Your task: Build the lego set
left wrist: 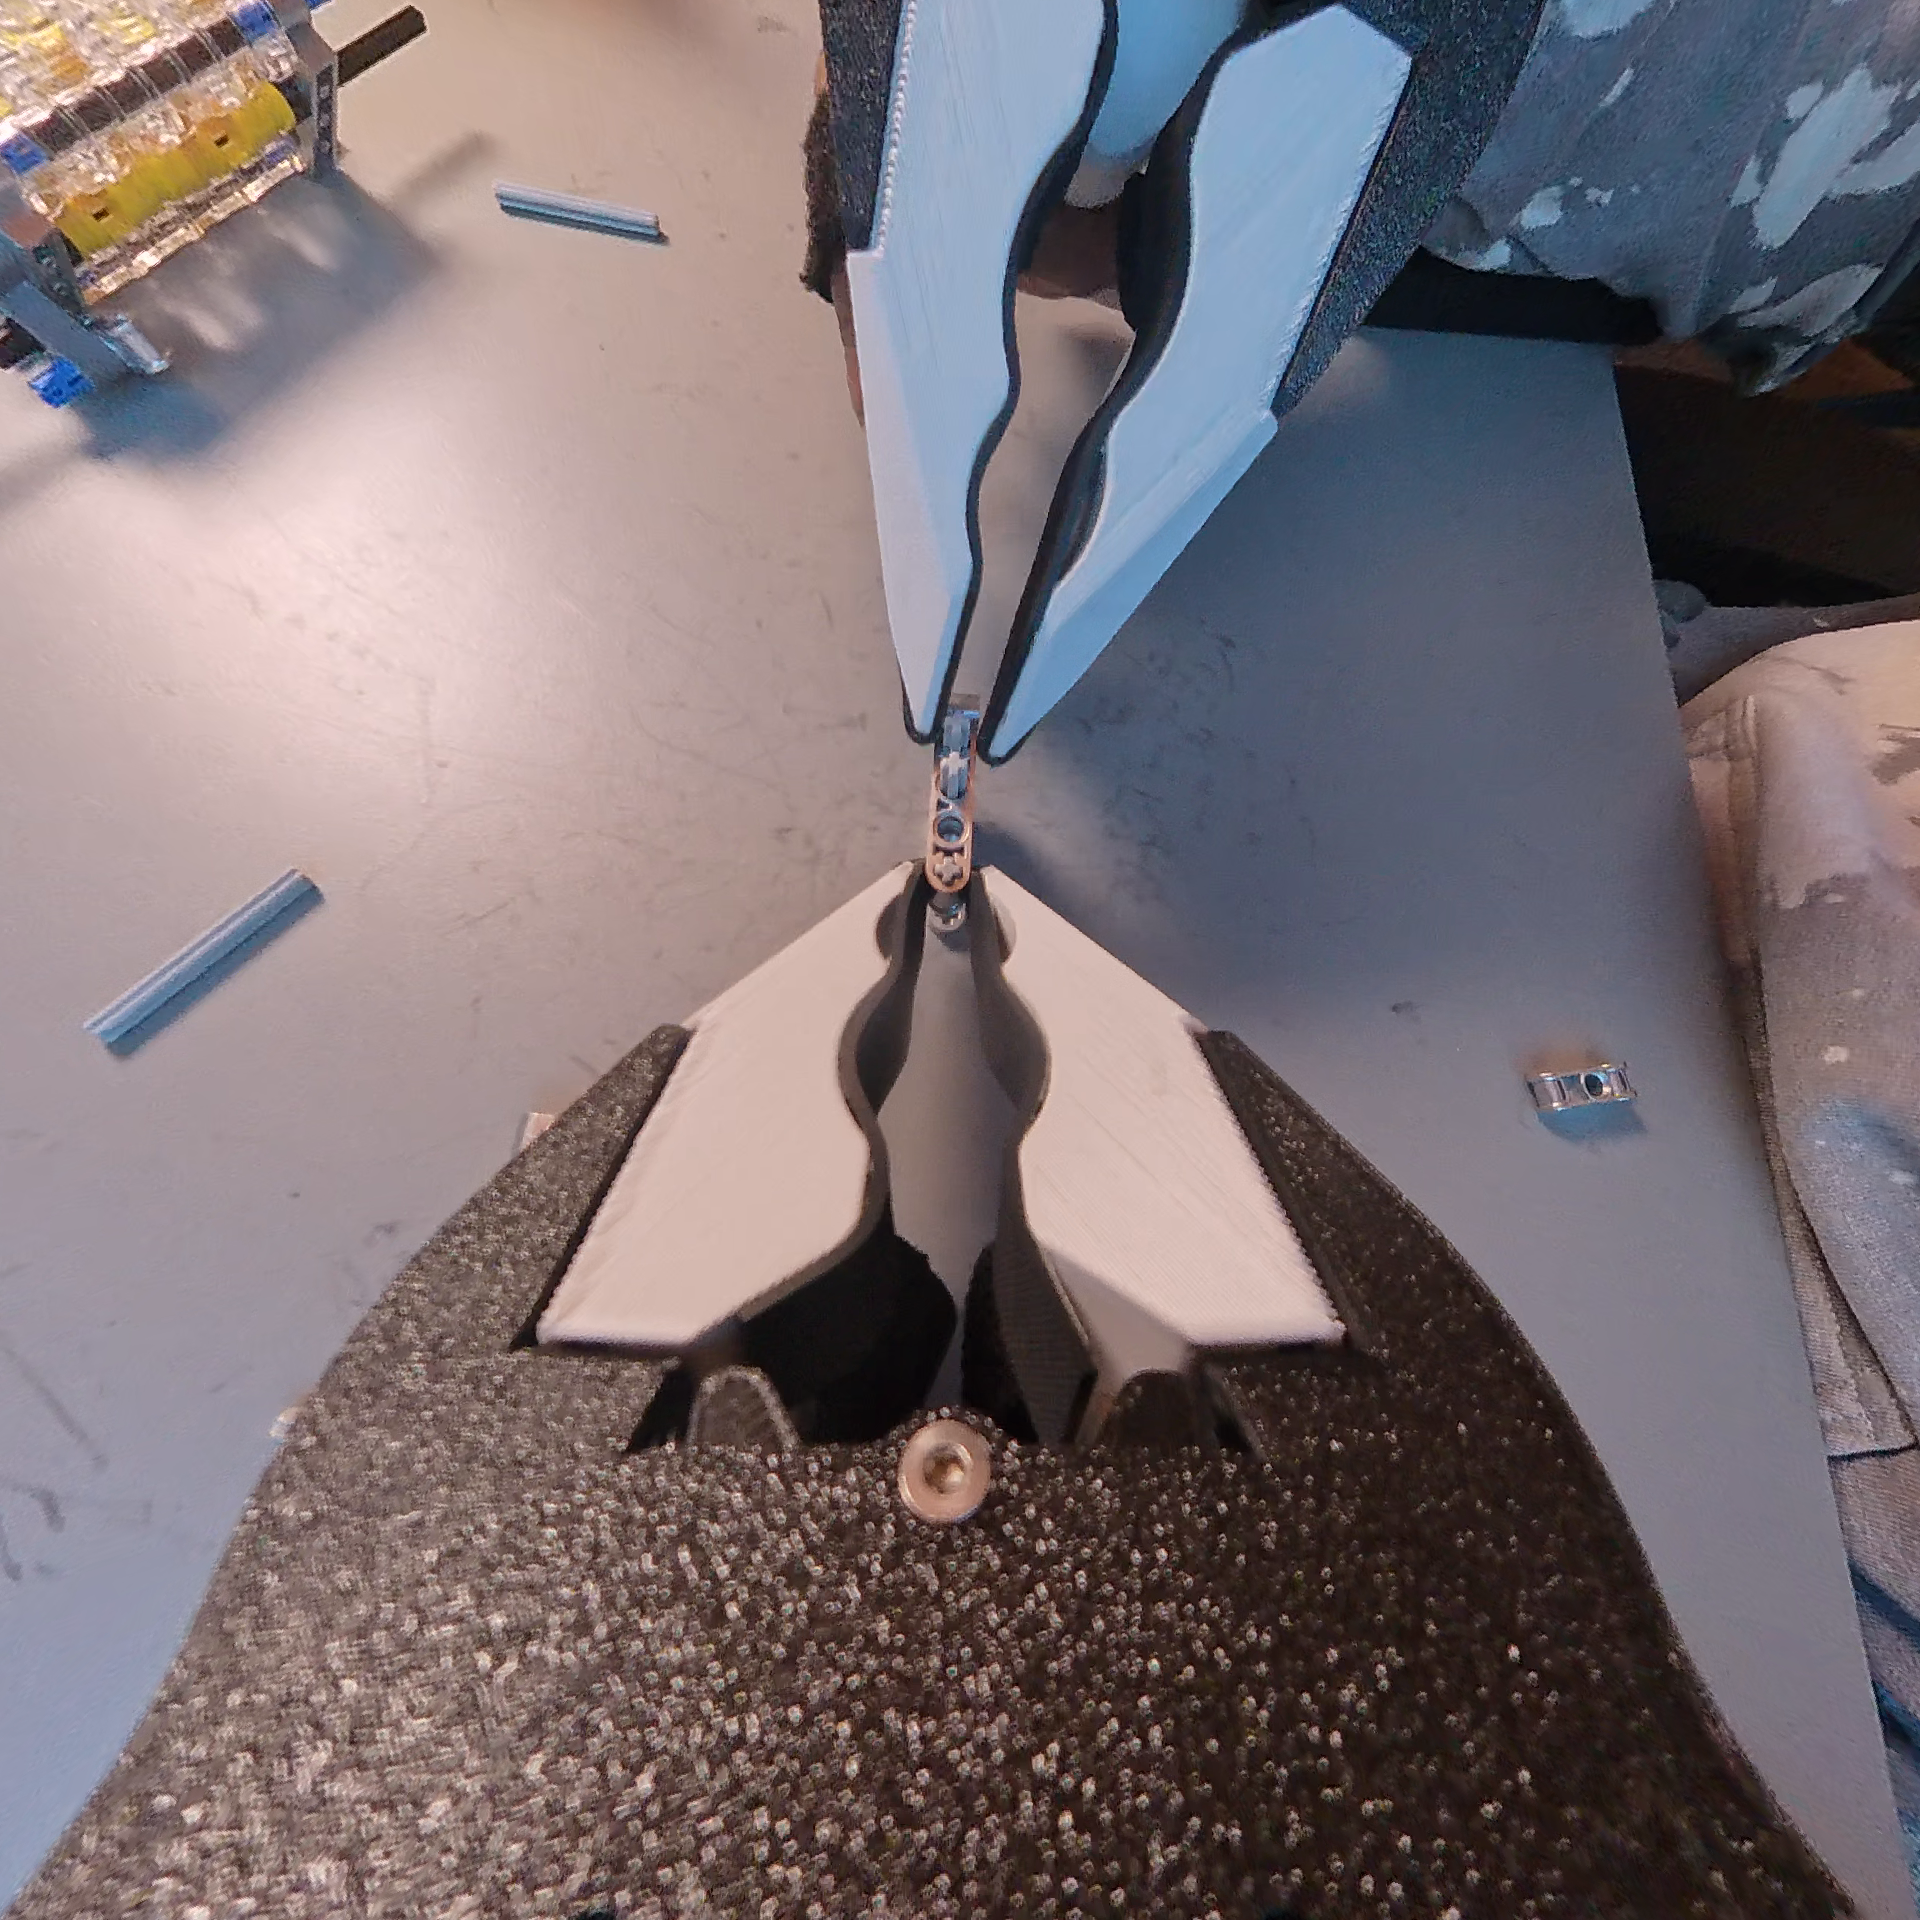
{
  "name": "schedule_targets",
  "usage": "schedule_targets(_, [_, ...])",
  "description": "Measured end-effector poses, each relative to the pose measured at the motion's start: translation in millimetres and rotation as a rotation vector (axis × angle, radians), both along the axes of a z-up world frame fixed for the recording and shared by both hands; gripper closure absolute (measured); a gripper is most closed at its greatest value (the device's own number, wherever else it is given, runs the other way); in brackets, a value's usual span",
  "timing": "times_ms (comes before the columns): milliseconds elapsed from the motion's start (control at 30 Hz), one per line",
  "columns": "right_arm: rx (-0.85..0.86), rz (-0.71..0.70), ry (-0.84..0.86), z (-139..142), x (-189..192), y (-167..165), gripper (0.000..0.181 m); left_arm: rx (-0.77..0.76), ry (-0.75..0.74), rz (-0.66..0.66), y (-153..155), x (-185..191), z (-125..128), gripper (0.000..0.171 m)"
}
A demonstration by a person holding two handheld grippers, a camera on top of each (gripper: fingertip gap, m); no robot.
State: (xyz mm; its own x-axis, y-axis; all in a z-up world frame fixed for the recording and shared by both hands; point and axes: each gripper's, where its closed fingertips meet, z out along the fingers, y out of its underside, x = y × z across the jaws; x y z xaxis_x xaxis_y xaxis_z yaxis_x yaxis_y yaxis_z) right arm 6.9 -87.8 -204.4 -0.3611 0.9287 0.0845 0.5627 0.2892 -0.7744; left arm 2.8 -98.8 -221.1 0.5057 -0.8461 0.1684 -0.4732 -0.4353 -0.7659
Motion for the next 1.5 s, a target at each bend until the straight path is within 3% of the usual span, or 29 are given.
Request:
schedule_targets(367, [0.018, 0.006, -0.036, 0.2, 1.9, -4.5, 0.178, 0.029, -0.040, -0.004, 0.9, 8.5, 7.5, 0.165])
schedule_targets(1067, [-0.101, -0.069, -0.024, -3.4, 8.4, 1.3, 0.179, 0.015, 0.075, 0.010, 8.7, 15.4, 3.3, 0.167])
schedule_targets(1500, [-0.127, -0.099, 0.012, -3.2, 9.0, 1.2, 0.179, 0.030, 0.021, 0.005, 7.6, 15.2, 3.8, 0.165])
